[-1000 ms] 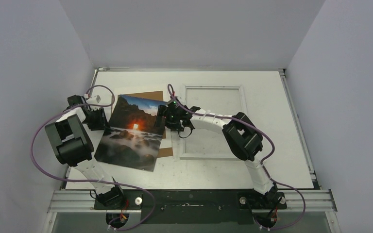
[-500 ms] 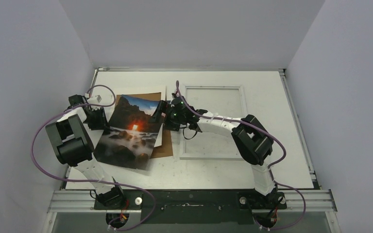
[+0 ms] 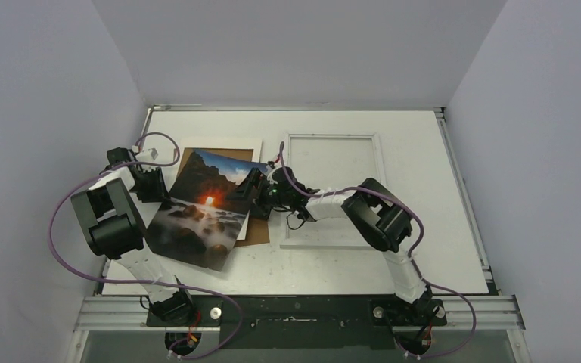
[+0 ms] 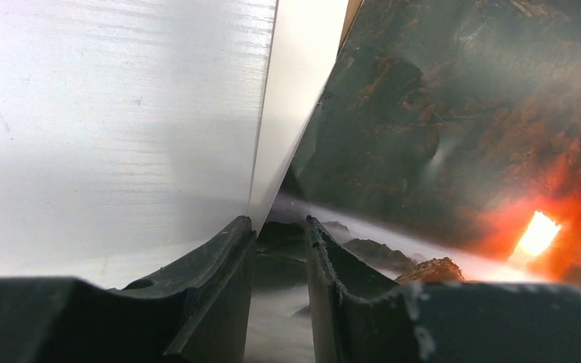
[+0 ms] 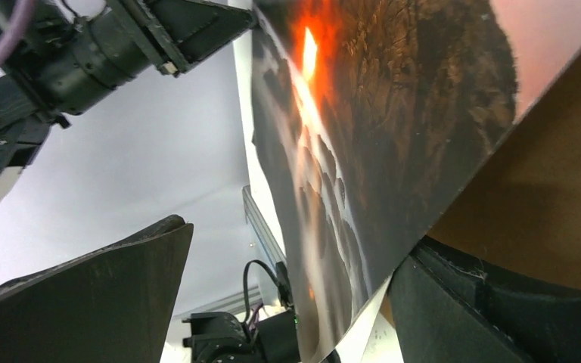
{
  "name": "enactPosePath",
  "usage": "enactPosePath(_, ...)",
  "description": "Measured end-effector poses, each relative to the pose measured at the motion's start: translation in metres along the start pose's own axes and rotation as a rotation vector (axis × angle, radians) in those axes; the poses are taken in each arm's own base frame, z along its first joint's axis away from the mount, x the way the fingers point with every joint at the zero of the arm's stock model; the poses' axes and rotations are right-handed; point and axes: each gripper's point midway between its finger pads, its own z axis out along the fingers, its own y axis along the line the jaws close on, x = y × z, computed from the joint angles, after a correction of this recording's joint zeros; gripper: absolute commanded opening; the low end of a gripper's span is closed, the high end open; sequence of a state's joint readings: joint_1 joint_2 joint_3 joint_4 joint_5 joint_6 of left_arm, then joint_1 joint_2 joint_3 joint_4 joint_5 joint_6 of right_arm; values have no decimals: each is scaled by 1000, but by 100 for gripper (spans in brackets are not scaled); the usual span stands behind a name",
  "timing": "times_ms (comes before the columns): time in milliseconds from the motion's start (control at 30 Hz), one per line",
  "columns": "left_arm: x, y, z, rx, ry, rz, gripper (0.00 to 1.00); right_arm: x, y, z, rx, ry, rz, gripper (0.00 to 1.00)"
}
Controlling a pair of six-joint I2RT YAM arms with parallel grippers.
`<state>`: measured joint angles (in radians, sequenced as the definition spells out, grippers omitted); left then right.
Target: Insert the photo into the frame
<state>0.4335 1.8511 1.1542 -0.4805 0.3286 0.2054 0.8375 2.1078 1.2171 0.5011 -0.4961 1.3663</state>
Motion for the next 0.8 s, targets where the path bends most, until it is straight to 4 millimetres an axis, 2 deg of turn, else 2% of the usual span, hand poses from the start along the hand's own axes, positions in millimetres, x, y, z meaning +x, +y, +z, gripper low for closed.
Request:
enactPosePath(167,0,0,0,-2,1,1,29,15,-15,10,20,38,13,95)
enactPosePath(433,0,0,0,-2,2,0,28,15,-10,7,19,33,-51,95)
enactPosePath(533,0,0,0,0,3,-1,28,8,12,-1,-24,9,-84,95)
enactPosePath(733,2,-4,-1,18,11,-11,28,-6,87,-26,-223,-60,-158,94)
enactPosePath(800,3,-5,-1,24,13,-16,28,-10,103,-32,-275,-77,-170,93)
